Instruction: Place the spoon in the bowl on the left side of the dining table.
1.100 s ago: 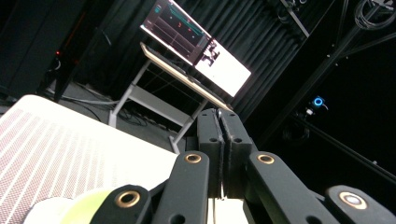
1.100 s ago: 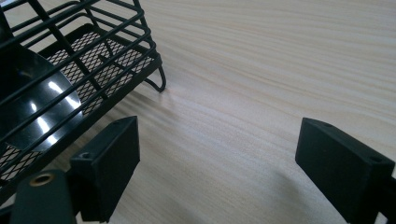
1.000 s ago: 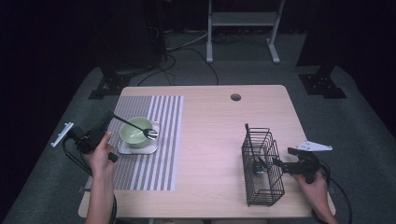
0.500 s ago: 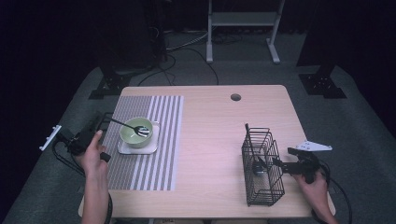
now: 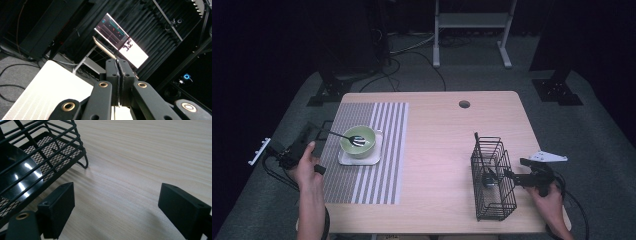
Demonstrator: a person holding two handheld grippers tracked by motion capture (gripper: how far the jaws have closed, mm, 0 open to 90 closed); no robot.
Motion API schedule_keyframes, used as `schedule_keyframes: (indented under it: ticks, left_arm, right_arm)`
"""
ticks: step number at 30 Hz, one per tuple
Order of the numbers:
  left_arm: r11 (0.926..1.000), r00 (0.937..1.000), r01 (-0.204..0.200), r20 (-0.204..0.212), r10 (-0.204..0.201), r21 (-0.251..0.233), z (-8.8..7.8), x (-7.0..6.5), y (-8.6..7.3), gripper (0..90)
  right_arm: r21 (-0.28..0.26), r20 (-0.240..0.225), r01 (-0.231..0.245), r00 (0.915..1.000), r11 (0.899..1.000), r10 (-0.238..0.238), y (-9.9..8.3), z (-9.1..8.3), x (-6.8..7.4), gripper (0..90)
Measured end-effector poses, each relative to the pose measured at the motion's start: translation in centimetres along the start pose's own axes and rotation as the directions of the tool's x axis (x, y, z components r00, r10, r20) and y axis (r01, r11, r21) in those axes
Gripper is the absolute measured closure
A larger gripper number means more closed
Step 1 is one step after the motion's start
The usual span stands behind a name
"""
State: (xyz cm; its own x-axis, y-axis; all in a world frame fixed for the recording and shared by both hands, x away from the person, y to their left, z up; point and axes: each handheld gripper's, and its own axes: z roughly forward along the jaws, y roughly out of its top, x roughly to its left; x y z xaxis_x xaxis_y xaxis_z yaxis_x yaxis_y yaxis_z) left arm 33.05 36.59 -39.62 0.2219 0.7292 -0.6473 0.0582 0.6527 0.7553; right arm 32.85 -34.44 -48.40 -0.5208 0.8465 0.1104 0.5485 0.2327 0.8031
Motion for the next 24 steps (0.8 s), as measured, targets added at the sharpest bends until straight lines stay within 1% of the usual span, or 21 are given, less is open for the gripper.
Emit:
schedule_keyframes:
  ticks: [1,8,11,16,24]
  left_arm:
    - [1.0,1.0,0.005,-0.001,-0.005,-0.001,0.0,0.0,0.0,89.0]
    - [1.0,0.9997,0.0,-0.023,0.0,0.001,0.0,0.5,-0.2,89.0]
    - [1.0,0.9993,0.0,-0.037,0.001,0.008,0.1,0.6,-0.5,89.0]
    - [0.9996,0.998,-0.012,-0.061,0.014,0.024,0.3,0.9,-0.9,89.0]
    - [0.9988,0.9962,-0.02,-0.084,0.023,0.045,0.5,1.3,-1.6,88.8]
  right_arm:
    - [0.0,0.0,0.0,1.0,1.0,0.0,0.0,0.0,0.0,12.8]
    - [-0.002,-0.001,0.0,1.0,1.0,0.0,0.0,0.0,0.0,12.8]
    - [-0.003,-0.001,0.003,1.0,1.0,-0.003,0.0,0.0,0.0,12.8]
    - [-0.003,-0.001,0.003,1.0,1.0,-0.003,0.0,0.0,0.0,12.8]
    - [-0.005,-0.002,0.004,1.0,1.0,-0.004,0.0,0.0,0.0,12.8]
